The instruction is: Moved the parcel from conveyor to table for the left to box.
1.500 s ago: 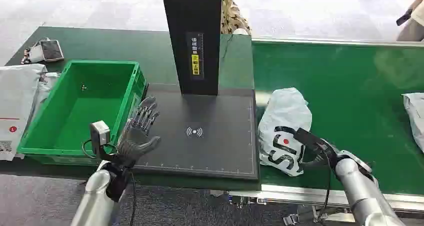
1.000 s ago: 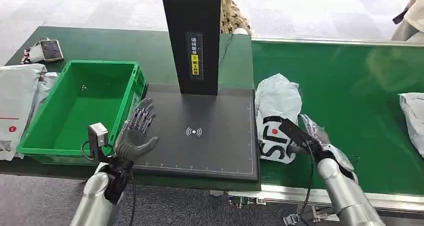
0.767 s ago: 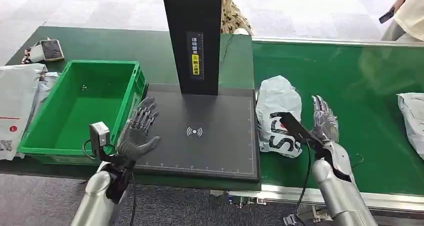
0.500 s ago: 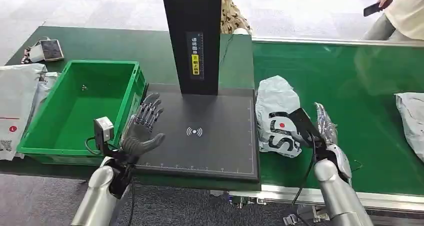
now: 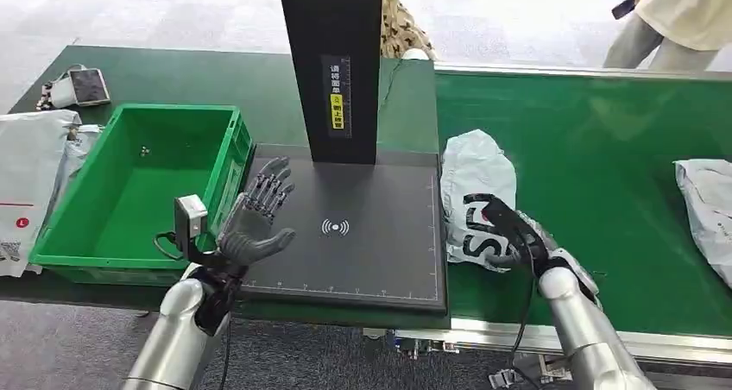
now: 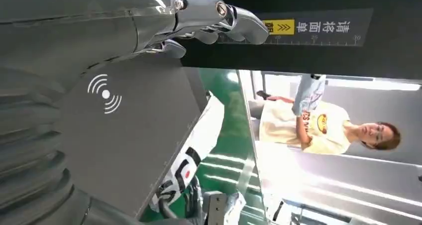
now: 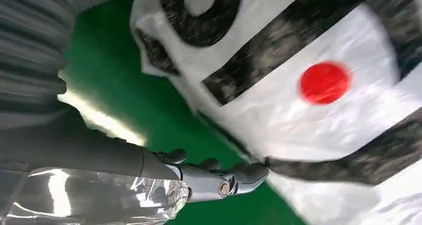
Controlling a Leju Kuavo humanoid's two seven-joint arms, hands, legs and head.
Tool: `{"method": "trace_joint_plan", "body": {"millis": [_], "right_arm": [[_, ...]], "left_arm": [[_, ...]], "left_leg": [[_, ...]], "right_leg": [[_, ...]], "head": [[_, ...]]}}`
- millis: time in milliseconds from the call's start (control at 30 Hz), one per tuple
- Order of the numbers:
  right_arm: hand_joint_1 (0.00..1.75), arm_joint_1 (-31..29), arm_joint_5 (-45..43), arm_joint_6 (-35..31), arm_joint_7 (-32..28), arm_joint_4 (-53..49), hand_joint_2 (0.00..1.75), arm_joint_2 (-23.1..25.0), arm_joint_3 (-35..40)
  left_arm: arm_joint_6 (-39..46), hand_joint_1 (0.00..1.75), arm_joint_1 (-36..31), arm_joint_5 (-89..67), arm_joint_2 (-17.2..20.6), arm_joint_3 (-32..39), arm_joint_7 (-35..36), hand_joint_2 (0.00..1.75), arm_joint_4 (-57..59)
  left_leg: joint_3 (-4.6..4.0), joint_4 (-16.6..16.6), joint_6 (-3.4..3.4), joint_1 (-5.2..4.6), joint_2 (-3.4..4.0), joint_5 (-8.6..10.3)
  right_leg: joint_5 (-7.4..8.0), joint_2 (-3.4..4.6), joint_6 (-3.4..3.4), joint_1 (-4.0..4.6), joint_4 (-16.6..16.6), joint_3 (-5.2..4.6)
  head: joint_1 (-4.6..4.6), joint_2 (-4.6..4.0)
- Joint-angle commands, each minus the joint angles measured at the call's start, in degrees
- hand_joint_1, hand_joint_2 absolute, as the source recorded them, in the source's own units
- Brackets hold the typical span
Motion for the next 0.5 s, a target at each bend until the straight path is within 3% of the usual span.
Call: {"method": "trace_joint_plan", "body": {"millis": [33, 400, 500], "right_arm": [[0.0, -11.8, -3.68, -0.69, -10.82, 12.59, 1.75, 3.33, 3.49], [0.0, -12.63, -4.41, -0.25, -11.95, 14.56, 1.75, 3.68, 4.51], [0.0, -13.86, -4.93, 2.04, -8.21, 20.13, 1.75, 5.47, 6.3]], "left_arm": [[0.64, 0.0, -1.33, 0.23, 2.37, -0.21, -1.16, 1.75, 3.54], [0.36, 0.0, -1.62, 0.55, 2.23, -0.03, -1.09, 1.75, 3.53], [-0.76, 0.0, -2.95, 1.05, 1.98, -0.71, -1.42, 1.75, 5.28]], "left_leg": [[0.1, -0.03, -0.02, -0.04, 0.33, -0.05], [0.16, -0.08, -0.03, 0.0, 0.14, -0.03], [0.15, -0.07, -0.03, -0.01, 0.17, -0.03]], "right_leg": [[0.03, 0.3, -0.05, -0.03, 0.02, -0.02], [-0.01, 0.09, -0.07, 0.03, -0.05, 0.11], [0.01, 0.12, -0.07, 0.01, -0.03, 0.11]], "head": [[0.0, 0.0], [0.02, 0.0], [0.0, 0.0]]}}
